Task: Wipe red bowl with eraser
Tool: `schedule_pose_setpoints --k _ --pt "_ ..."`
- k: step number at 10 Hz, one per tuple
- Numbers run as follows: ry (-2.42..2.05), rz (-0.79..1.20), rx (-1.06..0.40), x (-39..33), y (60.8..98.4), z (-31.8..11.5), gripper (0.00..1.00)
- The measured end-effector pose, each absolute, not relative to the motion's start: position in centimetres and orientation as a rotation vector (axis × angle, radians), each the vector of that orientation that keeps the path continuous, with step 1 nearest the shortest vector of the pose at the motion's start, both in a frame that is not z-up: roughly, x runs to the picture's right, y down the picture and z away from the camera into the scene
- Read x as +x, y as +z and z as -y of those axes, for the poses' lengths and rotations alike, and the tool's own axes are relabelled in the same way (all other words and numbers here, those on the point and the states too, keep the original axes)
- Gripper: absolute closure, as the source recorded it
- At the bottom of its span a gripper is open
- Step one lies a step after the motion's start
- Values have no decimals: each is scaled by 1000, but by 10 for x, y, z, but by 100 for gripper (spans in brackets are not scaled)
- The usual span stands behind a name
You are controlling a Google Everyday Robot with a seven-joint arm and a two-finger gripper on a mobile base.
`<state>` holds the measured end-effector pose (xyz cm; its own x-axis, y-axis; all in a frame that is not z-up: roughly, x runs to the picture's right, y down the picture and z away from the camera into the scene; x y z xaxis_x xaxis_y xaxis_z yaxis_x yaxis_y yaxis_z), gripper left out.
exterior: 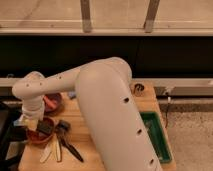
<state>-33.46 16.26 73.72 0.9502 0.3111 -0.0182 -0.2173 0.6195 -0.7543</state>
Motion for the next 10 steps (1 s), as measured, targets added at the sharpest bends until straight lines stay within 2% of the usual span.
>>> schedule_pose_setpoints --k 5,10 --pt "335 71 -777 -317 738 -136 100" --pt "286 116 -835 -350 746 -151 100"
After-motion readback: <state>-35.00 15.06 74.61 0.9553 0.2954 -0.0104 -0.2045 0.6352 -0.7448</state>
